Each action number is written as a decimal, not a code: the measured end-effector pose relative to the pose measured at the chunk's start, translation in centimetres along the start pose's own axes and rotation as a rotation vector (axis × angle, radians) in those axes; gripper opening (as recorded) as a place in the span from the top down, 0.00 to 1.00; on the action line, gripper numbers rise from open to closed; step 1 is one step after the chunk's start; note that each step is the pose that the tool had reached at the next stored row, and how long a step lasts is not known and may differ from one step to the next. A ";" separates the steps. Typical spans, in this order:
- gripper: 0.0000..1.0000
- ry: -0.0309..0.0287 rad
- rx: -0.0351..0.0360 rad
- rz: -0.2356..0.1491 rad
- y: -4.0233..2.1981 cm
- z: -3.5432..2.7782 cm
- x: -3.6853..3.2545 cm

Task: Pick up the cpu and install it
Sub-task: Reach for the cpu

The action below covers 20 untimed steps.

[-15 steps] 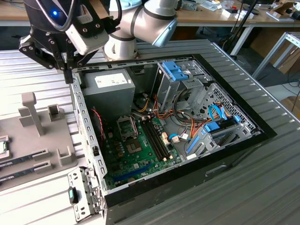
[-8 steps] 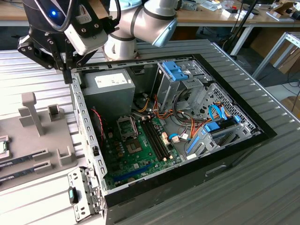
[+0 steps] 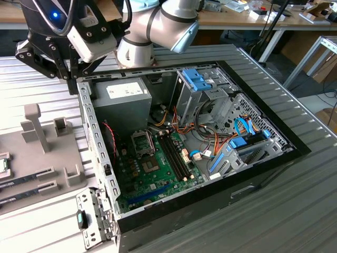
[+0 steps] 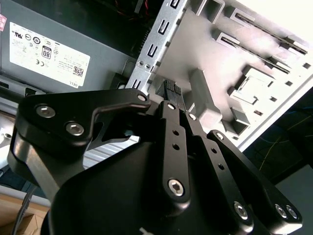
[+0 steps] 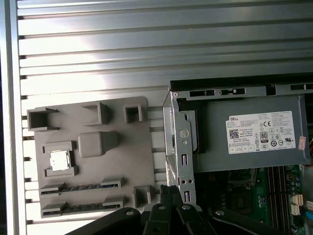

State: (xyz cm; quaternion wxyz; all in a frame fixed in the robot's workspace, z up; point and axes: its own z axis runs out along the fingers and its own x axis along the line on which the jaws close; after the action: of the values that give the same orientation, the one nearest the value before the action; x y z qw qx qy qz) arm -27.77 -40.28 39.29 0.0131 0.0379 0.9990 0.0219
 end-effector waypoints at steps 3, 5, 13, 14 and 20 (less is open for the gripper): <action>0.89 0.0001 0.0000 0.000 0.00 0.00 0.05; 0.89 0.0001 0.0000 0.000 -0.01 0.00 0.07; 0.89 0.0000 0.0000 0.000 -0.02 0.00 0.19; 0.89 0.0000 0.0000 0.000 -0.02 0.00 0.22; 0.89 0.0000 0.0000 0.000 -0.03 0.00 0.34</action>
State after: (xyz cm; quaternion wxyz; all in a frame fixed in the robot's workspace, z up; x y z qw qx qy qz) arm -28.11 -40.28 39.28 0.0131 0.0379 0.9990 0.0219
